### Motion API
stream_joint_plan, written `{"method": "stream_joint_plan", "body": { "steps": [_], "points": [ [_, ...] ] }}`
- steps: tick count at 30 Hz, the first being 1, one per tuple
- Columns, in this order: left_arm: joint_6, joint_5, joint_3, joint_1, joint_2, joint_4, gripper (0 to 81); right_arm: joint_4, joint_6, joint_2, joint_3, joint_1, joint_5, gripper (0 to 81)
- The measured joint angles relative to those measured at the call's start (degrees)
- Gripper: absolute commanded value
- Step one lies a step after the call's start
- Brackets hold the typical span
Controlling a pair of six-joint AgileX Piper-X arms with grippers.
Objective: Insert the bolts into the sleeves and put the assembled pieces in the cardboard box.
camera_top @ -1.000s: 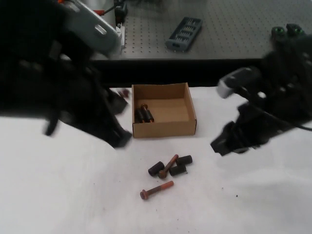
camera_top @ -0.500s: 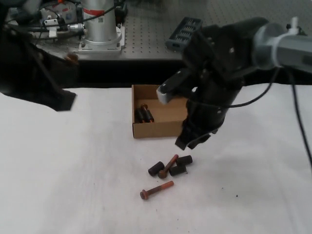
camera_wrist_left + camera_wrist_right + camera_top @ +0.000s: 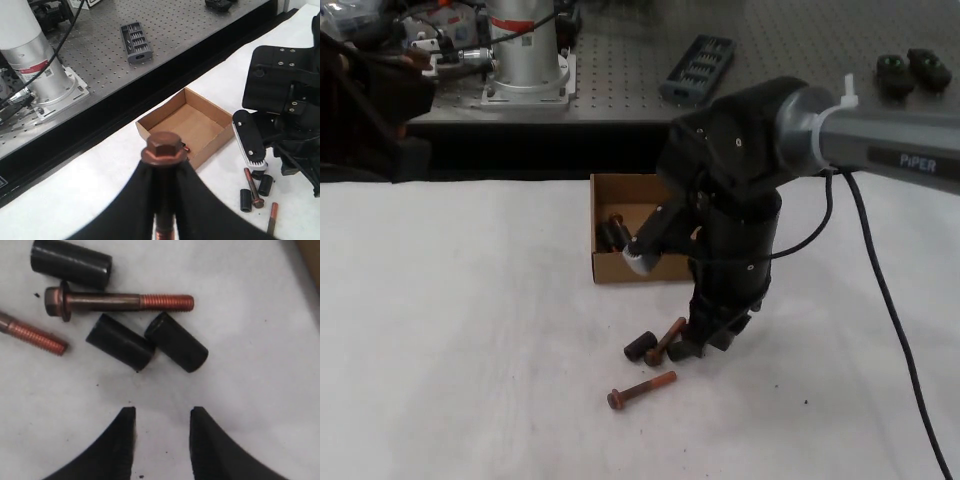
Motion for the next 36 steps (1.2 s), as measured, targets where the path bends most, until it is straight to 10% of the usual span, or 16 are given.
{"method": "stream_joint_plan", "body": {
  "steps": [20,36],
  "points": [
    [-0.24,0.00,0.00,0.00,-3.07,-1.63,0.6,-2.44,-12.53,0.00,0.00,7.49,2.17,37.3],
    [-0.75,0.13,14.40,0.00,-12.02,-9.23,0.6,-8.59,-21.59,1.05,0.00,2.47,-2.48,37.3]
  ]
}}
